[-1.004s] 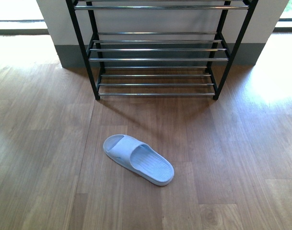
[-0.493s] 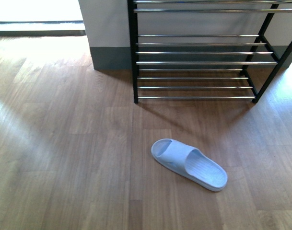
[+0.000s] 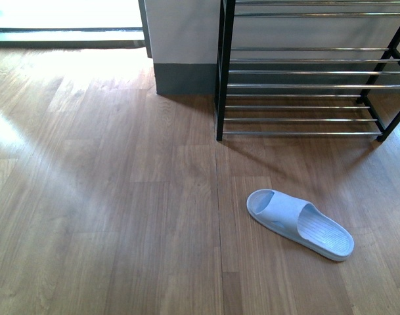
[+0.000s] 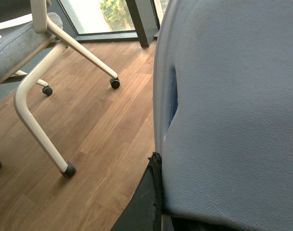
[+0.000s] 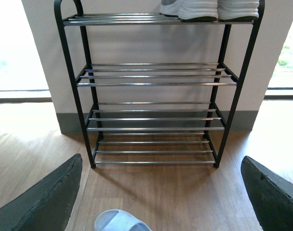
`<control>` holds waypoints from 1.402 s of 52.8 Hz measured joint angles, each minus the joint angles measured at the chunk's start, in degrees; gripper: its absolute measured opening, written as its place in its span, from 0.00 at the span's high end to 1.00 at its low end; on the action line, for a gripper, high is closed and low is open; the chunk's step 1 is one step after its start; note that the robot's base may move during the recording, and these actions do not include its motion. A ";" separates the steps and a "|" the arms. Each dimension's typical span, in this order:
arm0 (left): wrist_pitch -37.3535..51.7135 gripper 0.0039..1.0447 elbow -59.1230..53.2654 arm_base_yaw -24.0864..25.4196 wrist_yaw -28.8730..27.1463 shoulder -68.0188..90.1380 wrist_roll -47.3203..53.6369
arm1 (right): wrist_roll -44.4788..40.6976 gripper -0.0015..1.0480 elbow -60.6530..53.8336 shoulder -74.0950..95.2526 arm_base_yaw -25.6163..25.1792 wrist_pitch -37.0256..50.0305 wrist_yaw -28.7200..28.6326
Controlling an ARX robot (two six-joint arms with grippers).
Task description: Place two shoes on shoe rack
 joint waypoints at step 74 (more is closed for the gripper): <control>0.00 0.98 0.00 0.00 0.09 0.00 0.00 | -21.99 0.09 37.35 135.36 4.81 45.40 -4.85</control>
